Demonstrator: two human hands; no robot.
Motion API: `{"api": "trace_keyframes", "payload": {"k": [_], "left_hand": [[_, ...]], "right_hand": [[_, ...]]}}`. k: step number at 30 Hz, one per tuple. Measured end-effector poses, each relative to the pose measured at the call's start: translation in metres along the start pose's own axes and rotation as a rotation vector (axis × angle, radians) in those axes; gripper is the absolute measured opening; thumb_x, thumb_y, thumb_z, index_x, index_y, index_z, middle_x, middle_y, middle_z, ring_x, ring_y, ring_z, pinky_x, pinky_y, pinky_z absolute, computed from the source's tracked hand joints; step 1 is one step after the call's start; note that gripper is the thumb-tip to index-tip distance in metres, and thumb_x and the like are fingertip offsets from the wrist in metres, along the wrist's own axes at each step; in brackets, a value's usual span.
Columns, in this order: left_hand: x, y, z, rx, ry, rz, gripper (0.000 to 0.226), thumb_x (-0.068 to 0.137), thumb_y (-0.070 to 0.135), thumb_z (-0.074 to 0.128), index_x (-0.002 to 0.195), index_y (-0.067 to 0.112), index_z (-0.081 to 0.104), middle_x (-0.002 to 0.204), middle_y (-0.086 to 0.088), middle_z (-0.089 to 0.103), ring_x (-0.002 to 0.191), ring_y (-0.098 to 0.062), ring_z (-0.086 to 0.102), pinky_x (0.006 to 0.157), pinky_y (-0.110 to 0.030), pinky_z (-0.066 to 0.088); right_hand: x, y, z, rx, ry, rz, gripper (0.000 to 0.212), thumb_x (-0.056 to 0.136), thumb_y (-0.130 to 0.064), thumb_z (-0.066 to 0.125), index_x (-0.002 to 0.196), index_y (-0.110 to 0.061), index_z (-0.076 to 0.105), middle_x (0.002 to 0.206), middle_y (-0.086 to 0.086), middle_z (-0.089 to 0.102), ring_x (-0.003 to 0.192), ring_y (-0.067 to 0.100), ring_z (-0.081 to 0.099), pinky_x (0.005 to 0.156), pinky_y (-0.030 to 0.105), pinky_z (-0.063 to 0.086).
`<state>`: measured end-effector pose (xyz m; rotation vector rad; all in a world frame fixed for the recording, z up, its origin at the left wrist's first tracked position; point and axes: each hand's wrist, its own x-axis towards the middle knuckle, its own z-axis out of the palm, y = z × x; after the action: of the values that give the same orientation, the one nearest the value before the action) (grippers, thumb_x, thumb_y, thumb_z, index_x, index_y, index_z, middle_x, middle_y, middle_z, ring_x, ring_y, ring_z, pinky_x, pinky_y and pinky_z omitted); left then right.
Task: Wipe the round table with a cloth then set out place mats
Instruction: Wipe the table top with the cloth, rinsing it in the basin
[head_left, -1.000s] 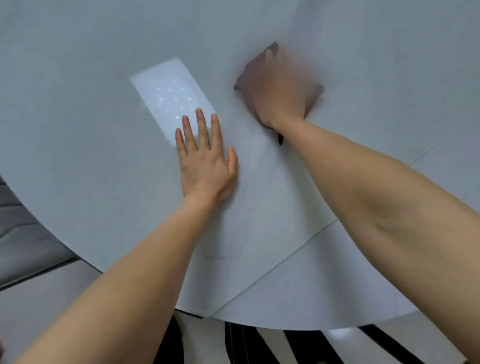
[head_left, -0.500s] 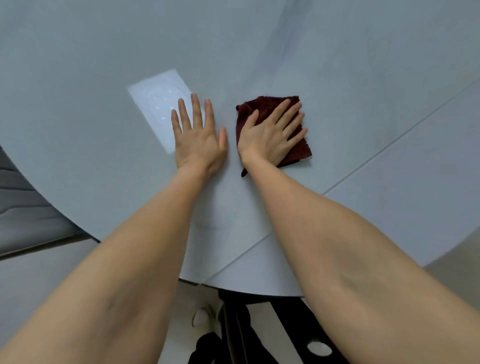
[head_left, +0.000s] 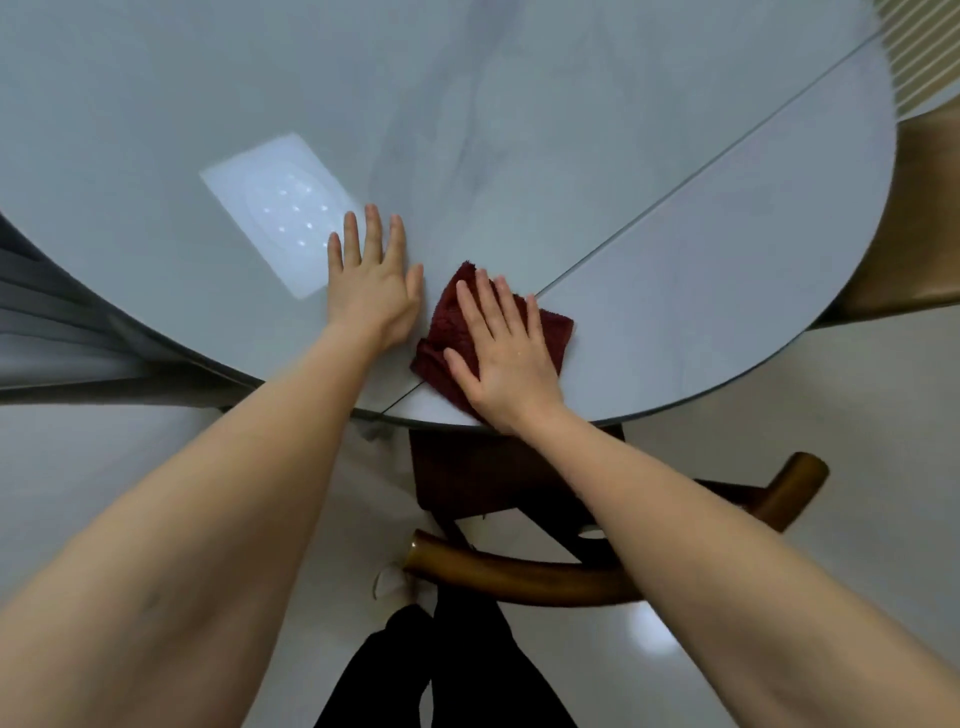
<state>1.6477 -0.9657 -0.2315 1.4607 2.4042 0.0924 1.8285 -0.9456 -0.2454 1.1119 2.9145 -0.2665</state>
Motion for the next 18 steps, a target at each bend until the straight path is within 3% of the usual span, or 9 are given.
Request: {"api": "trace_keyframes", "payload": {"k": [3, 7, 9, 11, 14, 18], "left_hand": [[-0.014, 0.000, -0.001, 0.001, -0.038, 0.006, 0.061, 0.103, 0.042, 0.018, 0.154, 0.015, -0.001, 0.160, -0.011, -0.012, 0.147, -0.030, -0.014, 0.119, -0.044, -0.007], [-0.014, 0.008, -0.008, -0.042, -0.022, -0.019, 0.059, 0.103, 0.040, 0.023, 0.153, 0.011, 0.010, 0.161, -0.014, -0.005, 0.147, -0.033, -0.009, 0.119, -0.047, -0.007], [-0.006, 0.014, -0.010, -0.066, 0.022, -0.019, 0.055, 0.102, 0.036, 0.027, 0.150, 0.009, 0.021, 0.161, -0.014, 0.001, 0.147, -0.033, -0.006, 0.118, -0.048, -0.007], [0.008, 0.025, -0.011, -0.066, 0.042, 0.002, 0.052, 0.102, 0.034, 0.030, 0.148, 0.009, 0.026, 0.161, -0.013, 0.003, 0.148, -0.031, -0.005, 0.118, -0.047, -0.007], [0.029, 0.050, -0.010, -0.050, 0.016, 0.005, 0.056, 0.102, 0.036, 0.028, 0.152, 0.011, 0.018, 0.161, -0.012, -0.002, 0.148, -0.030, -0.009, 0.119, -0.046, -0.008], [0.071, 0.090, -0.006, -0.020, 0.030, -0.035, 0.059, 0.103, 0.039, 0.023, 0.154, 0.016, 0.006, 0.161, -0.011, -0.006, 0.147, -0.030, -0.011, 0.118, -0.049, -0.007]], "right_hand": [[-0.030, 0.045, -0.015, -0.073, -0.107, -0.385, 0.069, 0.097, -0.050, 0.033, 0.155, -0.019, 0.013, 0.163, 0.005, 0.005, 0.150, 0.022, 0.001, 0.120, 0.049, 0.008], [-0.020, 0.084, -0.028, -0.128, -0.165, -0.617, 0.067, 0.096, -0.044, 0.034, 0.155, -0.019, 0.014, 0.163, 0.005, 0.007, 0.150, 0.021, 0.002, 0.122, 0.043, 0.003], [-0.004, 0.094, -0.027, -0.111, -0.147, -0.602, 0.069, 0.092, -0.041, 0.035, 0.155, -0.018, 0.017, 0.162, 0.005, 0.011, 0.150, 0.021, 0.006, 0.122, 0.042, 0.005], [0.017, 0.107, -0.030, -0.066, -0.100, -0.437, 0.071, 0.090, -0.040, 0.035, 0.154, -0.016, 0.019, 0.162, 0.005, 0.012, 0.149, 0.022, 0.010, 0.121, 0.042, 0.008], [0.056, 0.131, -0.040, -0.048, -0.102, -0.245, 0.071, 0.089, -0.043, 0.026, 0.155, -0.018, 0.014, 0.162, 0.003, 0.008, 0.150, 0.019, 0.006, 0.121, 0.040, 0.004], [0.124, 0.151, -0.050, -0.060, -0.121, -0.241, 0.071, 0.090, -0.046, 0.019, 0.155, -0.021, 0.010, 0.163, 0.001, 0.004, 0.150, 0.018, 0.003, 0.121, 0.036, 0.000]]}}
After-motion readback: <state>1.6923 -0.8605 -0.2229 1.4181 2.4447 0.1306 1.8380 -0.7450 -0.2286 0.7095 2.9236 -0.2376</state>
